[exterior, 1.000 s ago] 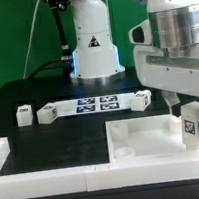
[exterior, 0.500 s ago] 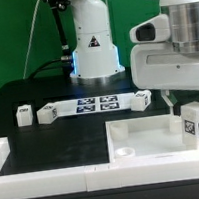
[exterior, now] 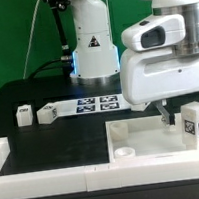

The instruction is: Assemble one leg

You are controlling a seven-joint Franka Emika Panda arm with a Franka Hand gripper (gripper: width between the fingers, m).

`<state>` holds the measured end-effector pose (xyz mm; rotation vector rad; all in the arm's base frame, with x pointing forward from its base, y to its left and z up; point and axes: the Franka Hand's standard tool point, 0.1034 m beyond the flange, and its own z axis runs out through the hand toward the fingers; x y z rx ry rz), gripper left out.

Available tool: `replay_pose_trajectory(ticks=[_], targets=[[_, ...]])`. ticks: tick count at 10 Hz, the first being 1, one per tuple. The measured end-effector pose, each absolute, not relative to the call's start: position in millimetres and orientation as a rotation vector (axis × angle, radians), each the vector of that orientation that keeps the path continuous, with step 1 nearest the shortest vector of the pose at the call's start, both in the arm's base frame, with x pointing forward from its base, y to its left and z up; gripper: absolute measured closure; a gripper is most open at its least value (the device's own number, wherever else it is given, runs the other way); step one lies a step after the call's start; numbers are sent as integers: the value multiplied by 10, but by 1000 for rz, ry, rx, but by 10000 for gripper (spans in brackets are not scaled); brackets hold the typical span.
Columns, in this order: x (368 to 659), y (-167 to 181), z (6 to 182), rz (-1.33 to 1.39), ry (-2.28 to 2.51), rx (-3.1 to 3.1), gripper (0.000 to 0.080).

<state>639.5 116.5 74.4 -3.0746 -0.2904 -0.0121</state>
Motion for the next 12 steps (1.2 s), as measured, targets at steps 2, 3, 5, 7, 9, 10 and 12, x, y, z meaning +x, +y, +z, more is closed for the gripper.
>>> replay_pose_trajectory(ticks=[2, 3, 5, 7, 9, 10, 12], targets=[[6399, 1153, 739, -25, -552, -3044, 150], [6400, 1141, 739, -28, -681, -3022, 150], [6401, 1141, 739, -28, -677, -3023, 244], [6400, 1142, 739, -28, -668, -3025, 380], [6400, 1142, 739, -27, -624, -3033, 509], [6399, 1148, 739, -26, -571, -3041, 509], [6396, 1151, 736, -17, -227, -3076, 509]])
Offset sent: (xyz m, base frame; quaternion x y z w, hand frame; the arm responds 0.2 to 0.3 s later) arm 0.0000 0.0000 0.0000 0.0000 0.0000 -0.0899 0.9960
